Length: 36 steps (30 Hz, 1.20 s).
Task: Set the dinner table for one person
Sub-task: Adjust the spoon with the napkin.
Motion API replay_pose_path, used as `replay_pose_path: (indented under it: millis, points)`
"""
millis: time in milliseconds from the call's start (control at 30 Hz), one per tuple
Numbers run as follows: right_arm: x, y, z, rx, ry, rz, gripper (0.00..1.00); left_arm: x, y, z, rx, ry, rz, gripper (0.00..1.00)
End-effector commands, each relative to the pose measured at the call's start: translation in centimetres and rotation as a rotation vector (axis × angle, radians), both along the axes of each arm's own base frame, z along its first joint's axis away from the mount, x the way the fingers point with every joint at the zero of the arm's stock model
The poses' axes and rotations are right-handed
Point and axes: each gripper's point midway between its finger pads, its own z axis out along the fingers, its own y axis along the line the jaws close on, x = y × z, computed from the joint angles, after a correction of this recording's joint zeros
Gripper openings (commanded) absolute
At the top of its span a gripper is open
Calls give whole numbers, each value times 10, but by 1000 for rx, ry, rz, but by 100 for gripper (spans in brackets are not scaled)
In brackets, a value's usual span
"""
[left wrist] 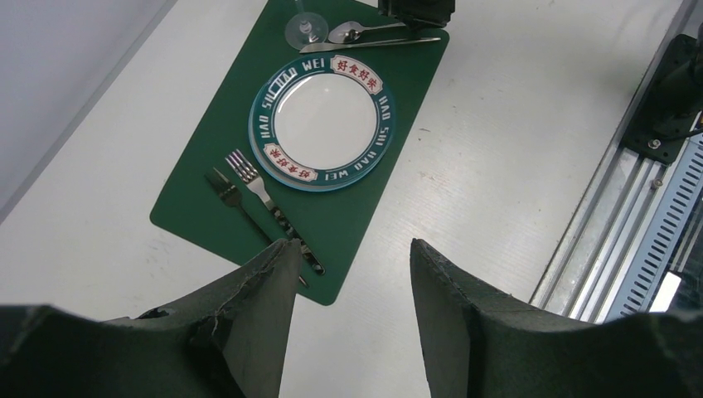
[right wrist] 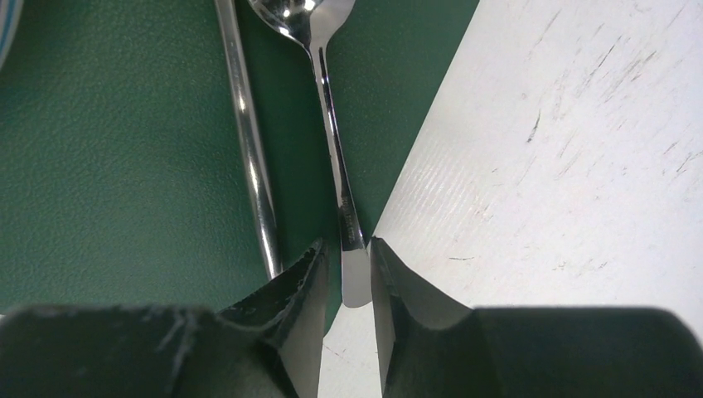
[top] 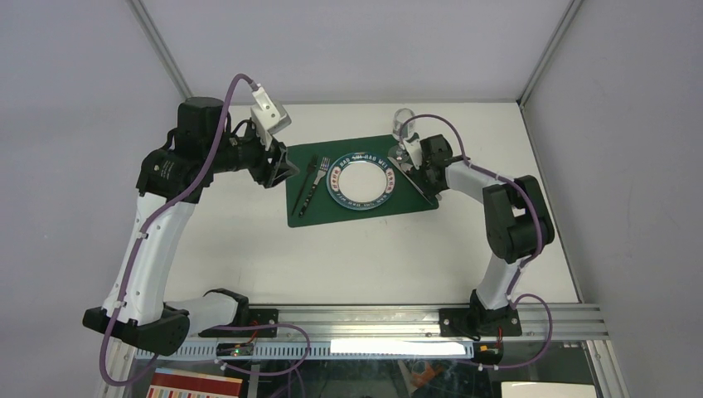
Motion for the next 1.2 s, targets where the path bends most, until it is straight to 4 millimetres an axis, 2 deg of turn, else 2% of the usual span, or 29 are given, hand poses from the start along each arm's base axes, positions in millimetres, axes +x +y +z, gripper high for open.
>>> replay_pose_path:
  millis: [0,267,400,667,933,1033,1167]
  points:
    - [4,4,1,51,-9,-6,29,0,1,15,-29,-66,-10,53]
    - [10,3,4,56,-28,-19,30,1,1,16,-31,-63,-11,53]
    - [11,8,18,113,-68,-13,32,2,0,14,-28,-60,-11,54]
    - [20,12,28,144,-88,-16,32,4,0,13,-30,-53,-10,54]
    - [32,25,70,212,-176,-2,33,4,1,12,-28,-51,-7,54]
    - [37,23,68,193,-161,-8,33,4,0,12,-31,-48,-10,54]
    - [40,24,56,184,-137,-9,33,4,0,11,-31,-46,-12,54]
